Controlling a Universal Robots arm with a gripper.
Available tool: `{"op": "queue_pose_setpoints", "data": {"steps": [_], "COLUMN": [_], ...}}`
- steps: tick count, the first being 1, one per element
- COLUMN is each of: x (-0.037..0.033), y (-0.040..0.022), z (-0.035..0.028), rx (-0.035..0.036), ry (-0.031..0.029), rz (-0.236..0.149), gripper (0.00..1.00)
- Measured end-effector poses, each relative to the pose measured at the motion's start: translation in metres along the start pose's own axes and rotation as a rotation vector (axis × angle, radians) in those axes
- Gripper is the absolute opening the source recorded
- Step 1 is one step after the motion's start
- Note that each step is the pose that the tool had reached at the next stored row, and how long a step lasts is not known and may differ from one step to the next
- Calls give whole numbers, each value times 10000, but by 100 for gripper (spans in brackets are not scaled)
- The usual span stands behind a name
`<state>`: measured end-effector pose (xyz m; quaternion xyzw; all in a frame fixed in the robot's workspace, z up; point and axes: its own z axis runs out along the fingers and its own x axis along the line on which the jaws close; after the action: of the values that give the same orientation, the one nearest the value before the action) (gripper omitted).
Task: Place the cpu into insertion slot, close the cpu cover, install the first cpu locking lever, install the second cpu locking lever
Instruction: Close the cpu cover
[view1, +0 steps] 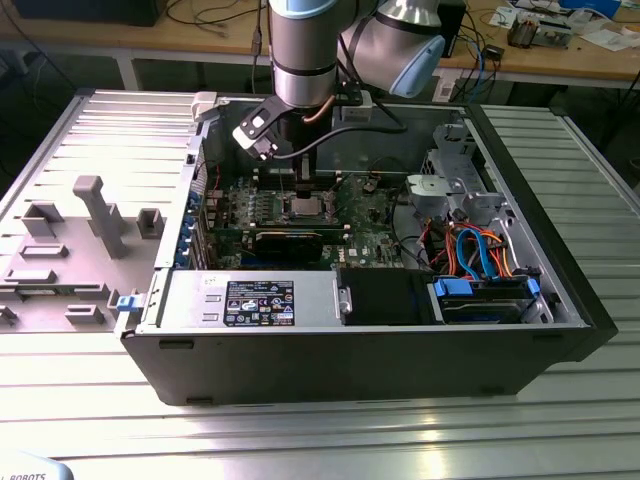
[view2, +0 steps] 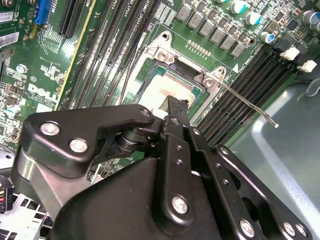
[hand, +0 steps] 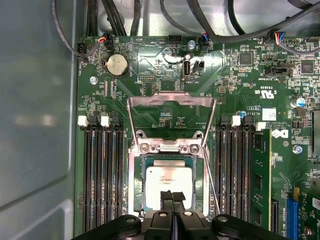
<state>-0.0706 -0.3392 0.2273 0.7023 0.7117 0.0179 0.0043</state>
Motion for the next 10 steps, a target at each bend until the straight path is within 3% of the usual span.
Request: {"op": "queue_pose_setpoints", "data": {"steps": [10], "x": [0], "y": [1], "z": [0], "rx": [54], "ry": [0], "rz": [1], "gripper": [11]}}
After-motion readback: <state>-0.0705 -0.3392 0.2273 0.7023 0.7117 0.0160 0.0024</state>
